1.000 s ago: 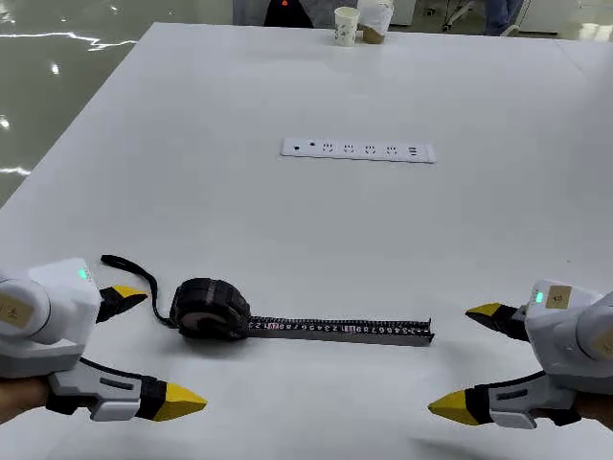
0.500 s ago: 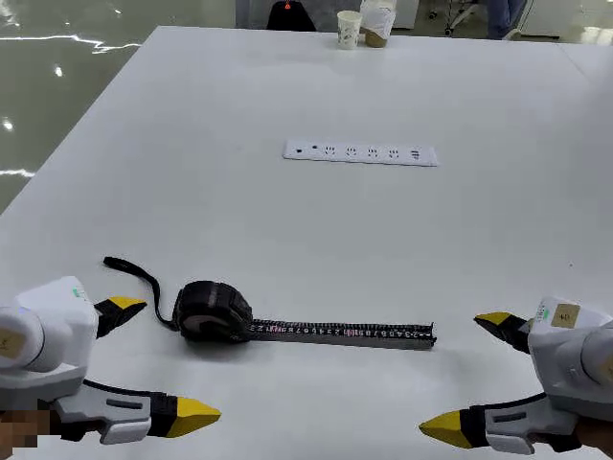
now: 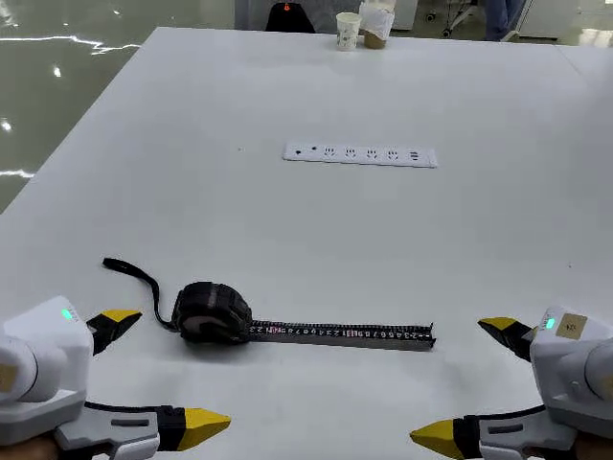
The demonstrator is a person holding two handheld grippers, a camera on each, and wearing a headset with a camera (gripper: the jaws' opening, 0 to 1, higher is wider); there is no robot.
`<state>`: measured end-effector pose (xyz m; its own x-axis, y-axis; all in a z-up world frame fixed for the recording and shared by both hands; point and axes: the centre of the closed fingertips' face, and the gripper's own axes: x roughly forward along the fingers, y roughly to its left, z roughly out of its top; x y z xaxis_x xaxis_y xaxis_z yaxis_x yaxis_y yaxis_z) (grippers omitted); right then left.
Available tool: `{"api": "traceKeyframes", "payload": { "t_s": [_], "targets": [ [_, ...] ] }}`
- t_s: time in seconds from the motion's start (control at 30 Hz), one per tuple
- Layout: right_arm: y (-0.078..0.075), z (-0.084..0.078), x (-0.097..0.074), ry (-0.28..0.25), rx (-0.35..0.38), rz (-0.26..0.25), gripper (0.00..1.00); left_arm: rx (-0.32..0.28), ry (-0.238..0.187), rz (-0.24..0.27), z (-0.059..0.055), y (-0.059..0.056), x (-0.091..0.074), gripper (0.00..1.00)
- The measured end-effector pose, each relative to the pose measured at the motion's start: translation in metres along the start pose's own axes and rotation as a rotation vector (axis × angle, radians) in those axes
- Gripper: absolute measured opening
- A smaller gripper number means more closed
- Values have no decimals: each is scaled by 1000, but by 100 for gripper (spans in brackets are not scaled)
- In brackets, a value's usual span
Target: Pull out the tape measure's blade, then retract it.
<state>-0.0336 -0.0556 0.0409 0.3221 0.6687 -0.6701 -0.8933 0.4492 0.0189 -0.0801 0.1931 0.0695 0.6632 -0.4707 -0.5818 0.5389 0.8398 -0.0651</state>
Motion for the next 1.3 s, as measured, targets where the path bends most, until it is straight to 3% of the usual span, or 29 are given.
{"api": "traceKeyframes", "payload": {
  "t_s": [0.43,0.73,0.9,1.1,1.3],
  "targets": [
    [19,10,-3,-45,52,-20,99,-53,-24,68,2,-12,-3,99],
    [25,15,-9,-73,88,-73,99,-71,-28,128,-1,-10,-7,99],
    [31,17,-11,-85,111,-99,99,-93,-52,172,2,-9,-8,99],
    [39,22,-12,-102,172,-112,99,-104,-42,193,0,-14,-8,99],
    [48,26,-14,-106,187,-136,99,-141,-40,216,-4,-21,-10,99]
  ]
}}
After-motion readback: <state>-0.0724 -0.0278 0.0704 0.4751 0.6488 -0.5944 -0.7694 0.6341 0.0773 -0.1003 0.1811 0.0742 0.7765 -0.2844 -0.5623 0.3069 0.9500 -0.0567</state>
